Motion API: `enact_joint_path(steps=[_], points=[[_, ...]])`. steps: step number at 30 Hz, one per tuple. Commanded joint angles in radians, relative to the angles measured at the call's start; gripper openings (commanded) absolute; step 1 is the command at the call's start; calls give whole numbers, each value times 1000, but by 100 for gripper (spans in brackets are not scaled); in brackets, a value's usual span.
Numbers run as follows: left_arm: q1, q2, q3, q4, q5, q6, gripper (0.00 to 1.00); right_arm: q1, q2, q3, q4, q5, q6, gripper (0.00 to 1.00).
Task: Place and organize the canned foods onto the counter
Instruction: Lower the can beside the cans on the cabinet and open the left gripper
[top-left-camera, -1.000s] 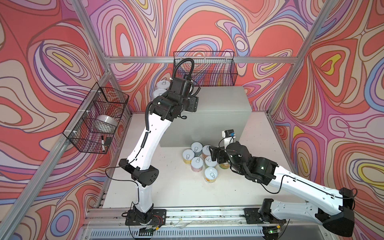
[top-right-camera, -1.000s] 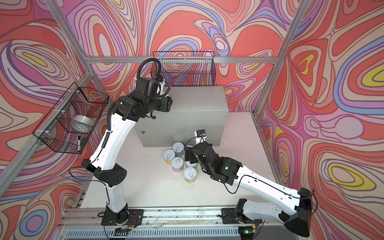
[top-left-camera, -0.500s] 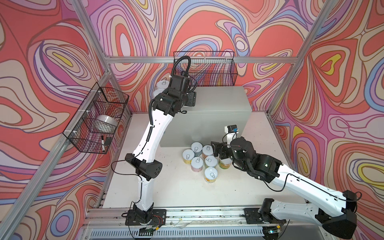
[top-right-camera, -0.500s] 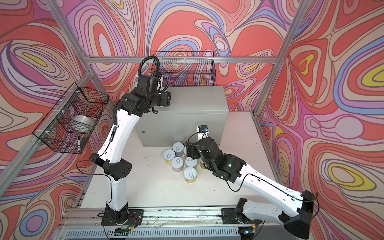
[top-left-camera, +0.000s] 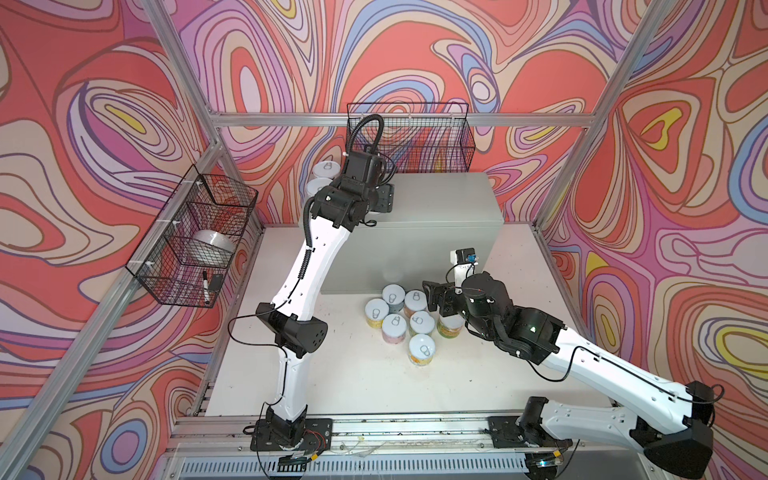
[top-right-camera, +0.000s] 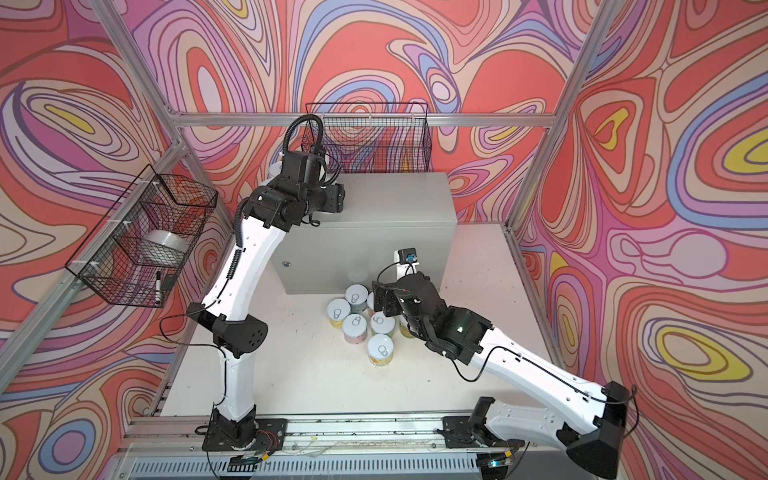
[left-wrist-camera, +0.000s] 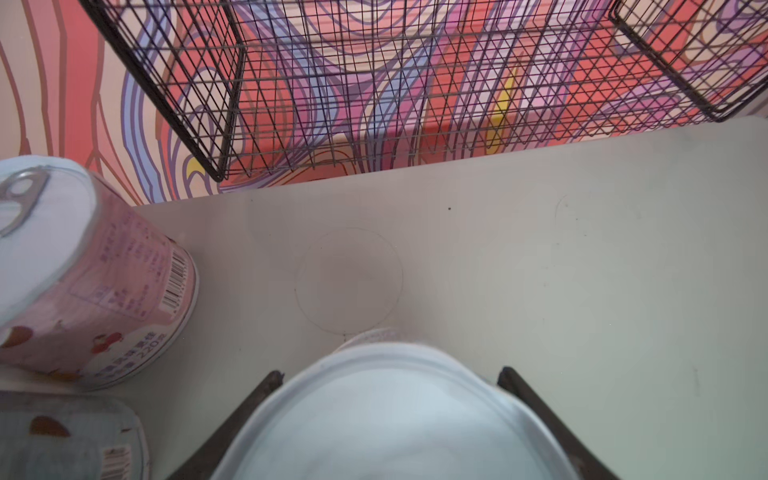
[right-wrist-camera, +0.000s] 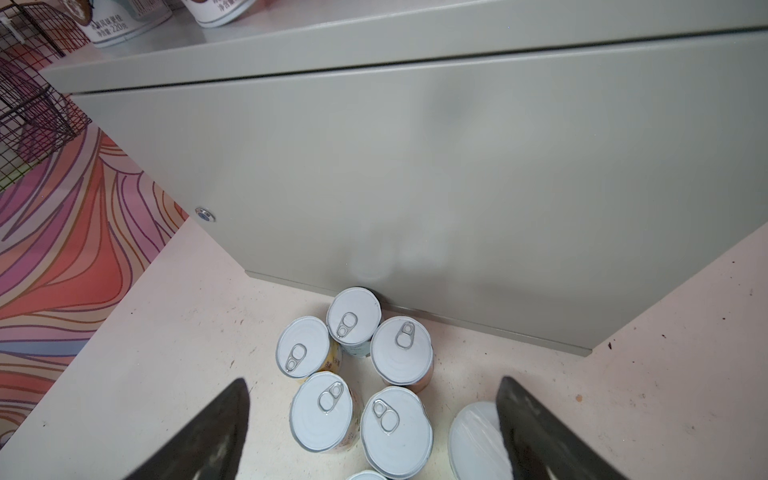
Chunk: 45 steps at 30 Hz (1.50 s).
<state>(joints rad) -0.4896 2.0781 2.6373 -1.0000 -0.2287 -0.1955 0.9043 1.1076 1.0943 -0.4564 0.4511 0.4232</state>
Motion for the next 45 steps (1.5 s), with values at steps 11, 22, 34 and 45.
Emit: enact_joint_path(steps=[11,22,34,45], points=[[26,13,39,90,-30,-9,89,-9,61,62,28,-14,-21,97],[31,1,42,150,-44,-9,100,-10,79,98,51,-12,-58,97],[31,-90,99,169,-89,45,100,-46,126,188,108,-73,-161,93],[30,-384,-154,142,38,-12,99,-93,271,422,134,-151,-335,80]])
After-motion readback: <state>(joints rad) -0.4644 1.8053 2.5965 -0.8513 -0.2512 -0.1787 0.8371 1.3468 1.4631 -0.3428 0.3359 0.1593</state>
